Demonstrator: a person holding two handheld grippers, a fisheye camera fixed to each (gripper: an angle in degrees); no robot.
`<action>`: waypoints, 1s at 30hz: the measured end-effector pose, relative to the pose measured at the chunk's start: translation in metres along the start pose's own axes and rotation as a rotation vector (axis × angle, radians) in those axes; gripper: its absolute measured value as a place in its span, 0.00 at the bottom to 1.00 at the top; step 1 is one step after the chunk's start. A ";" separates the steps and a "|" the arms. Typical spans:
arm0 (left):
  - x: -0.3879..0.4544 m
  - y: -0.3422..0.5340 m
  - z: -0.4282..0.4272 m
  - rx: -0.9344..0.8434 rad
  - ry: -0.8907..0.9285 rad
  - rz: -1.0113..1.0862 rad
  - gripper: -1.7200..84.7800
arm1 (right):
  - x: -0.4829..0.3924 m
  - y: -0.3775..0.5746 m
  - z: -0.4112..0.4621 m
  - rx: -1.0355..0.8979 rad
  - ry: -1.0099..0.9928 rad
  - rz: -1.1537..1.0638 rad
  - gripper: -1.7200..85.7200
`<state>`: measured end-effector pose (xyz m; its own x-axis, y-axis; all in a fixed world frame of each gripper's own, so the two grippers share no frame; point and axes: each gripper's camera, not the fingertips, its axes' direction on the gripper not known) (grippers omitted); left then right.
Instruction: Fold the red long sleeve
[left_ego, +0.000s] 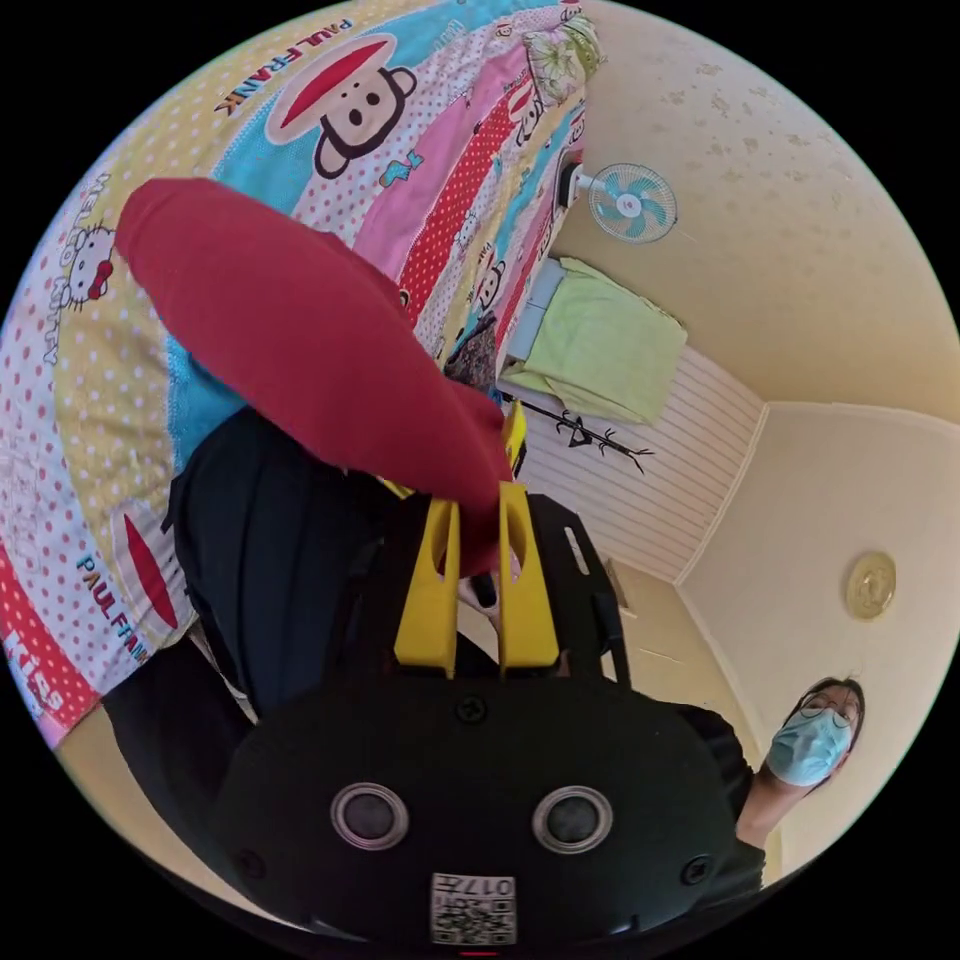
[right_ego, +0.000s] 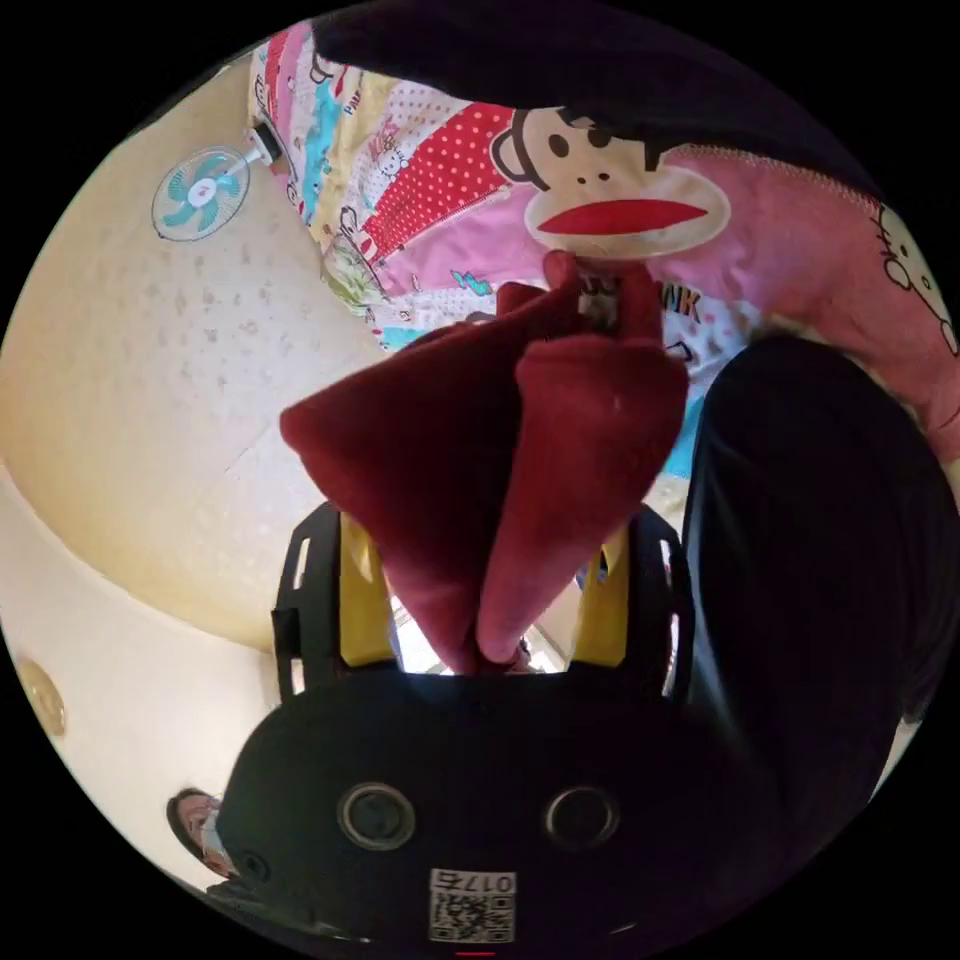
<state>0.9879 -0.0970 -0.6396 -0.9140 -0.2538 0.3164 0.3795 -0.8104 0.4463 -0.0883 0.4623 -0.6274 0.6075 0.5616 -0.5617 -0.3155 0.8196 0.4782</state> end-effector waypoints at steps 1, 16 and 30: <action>-0.003 0.019 -0.004 -0.005 -0.025 0.002 0.09 | 0.002 0.005 0.002 -0.033 0.034 0.005 0.27; 0.112 0.203 0.033 -0.246 -0.005 0.505 0.10 | -0.052 0.259 -0.133 -0.224 -0.065 -0.571 0.10; 0.152 0.230 0.213 -0.532 0.058 0.562 0.10 | -0.071 0.404 -0.287 0.042 -0.019 -0.881 0.10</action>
<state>0.9667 -0.2090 -0.3103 -0.6159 -0.7175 0.3255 0.6824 -0.6923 -0.2348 -0.4678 0.7855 -0.5879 0.6294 -0.2752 -0.7267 0.3005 0.9486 -0.0989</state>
